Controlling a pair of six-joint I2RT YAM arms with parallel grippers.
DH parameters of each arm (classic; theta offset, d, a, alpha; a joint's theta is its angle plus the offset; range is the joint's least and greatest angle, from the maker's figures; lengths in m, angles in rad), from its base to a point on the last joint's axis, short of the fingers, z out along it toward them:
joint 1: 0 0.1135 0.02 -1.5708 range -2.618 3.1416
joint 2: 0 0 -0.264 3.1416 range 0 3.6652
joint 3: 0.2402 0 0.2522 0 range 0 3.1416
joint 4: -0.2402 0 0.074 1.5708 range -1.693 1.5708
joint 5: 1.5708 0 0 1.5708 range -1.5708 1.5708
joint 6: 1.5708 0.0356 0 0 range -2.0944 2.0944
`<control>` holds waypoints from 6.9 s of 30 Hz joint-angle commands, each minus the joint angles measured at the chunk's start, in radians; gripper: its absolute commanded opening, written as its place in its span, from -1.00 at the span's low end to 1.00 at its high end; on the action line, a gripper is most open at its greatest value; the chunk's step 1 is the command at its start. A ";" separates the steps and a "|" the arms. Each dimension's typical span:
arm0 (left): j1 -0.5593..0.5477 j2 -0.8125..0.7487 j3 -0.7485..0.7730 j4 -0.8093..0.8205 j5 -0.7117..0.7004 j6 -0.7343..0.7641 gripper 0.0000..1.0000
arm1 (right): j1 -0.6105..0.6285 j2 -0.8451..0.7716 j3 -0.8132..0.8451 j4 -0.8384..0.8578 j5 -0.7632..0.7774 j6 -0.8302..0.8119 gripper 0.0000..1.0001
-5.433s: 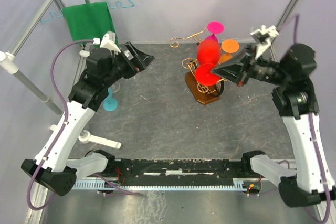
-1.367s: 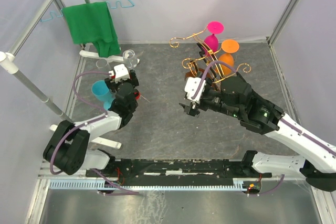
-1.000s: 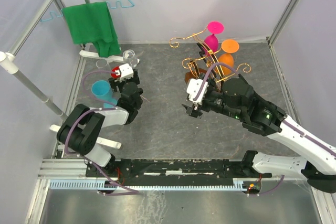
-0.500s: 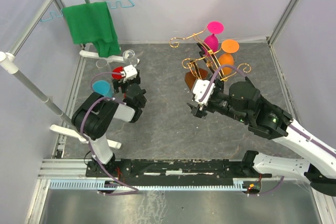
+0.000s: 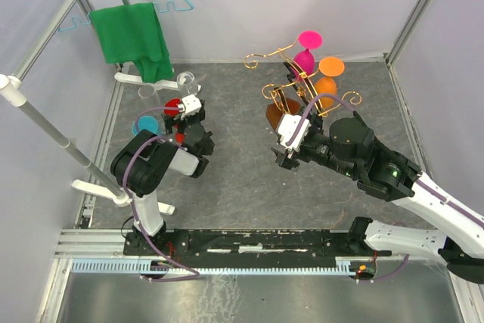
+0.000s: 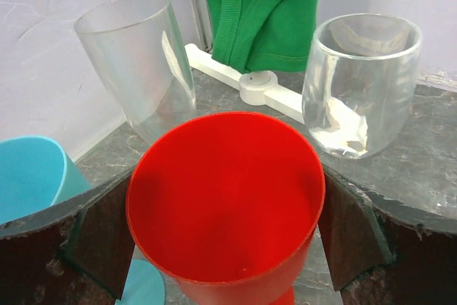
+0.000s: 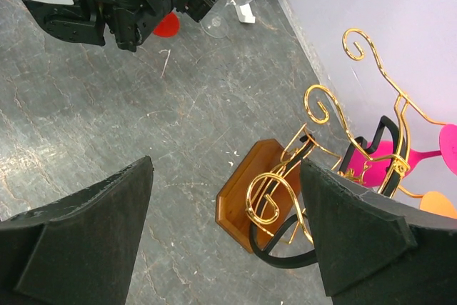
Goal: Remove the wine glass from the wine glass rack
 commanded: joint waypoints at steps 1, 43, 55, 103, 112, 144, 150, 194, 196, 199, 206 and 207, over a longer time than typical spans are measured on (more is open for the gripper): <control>-0.025 -0.007 0.037 0.012 -0.019 0.036 0.98 | -0.007 -0.004 -0.003 0.024 0.019 -0.006 0.82; -0.161 -0.892 0.279 -1.573 0.319 -0.841 1.00 | -0.827 0.564 0.637 -0.094 -0.239 0.911 0.13; -0.161 -0.977 0.300 -1.639 0.404 -0.857 1.00 | -0.985 0.580 0.543 -0.072 -0.230 0.906 0.13; -0.161 -1.020 0.302 -1.691 0.464 -0.902 0.99 | -1.137 0.615 0.204 0.375 -0.530 1.242 -0.98; -0.161 -1.021 0.305 -1.696 0.469 -0.899 0.99 | -1.159 0.651 0.115 0.636 -0.581 1.381 -0.98; -0.161 -1.014 0.312 -1.705 0.482 -0.899 0.99 | -1.173 0.490 0.025 0.587 -0.863 1.360 -0.98; -0.160 -1.026 0.305 -1.708 0.478 -0.902 0.98 | -1.220 0.386 0.027 0.378 -0.789 1.226 -0.98; -0.161 -1.037 0.195 -1.733 0.652 -1.026 0.98 | -1.126 1.248 0.907 0.098 0.414 -0.024 -0.98; -0.161 -1.035 0.196 -1.727 0.647 -1.015 0.98 | -1.125 1.264 0.874 0.152 0.428 -0.061 -0.98; -0.161 -1.023 0.197 -1.721 0.652 -1.006 0.98 | -1.120 1.279 0.796 0.271 0.471 -0.140 -0.98; -0.160 -1.003 0.186 -1.701 0.687 -1.002 0.98 | -1.090 1.356 0.723 0.425 0.575 -0.236 -0.98; -0.159 -1.001 0.187 -1.701 0.692 -1.000 0.98 | -1.086 1.366 0.704 0.464 0.585 -0.251 -0.98</control>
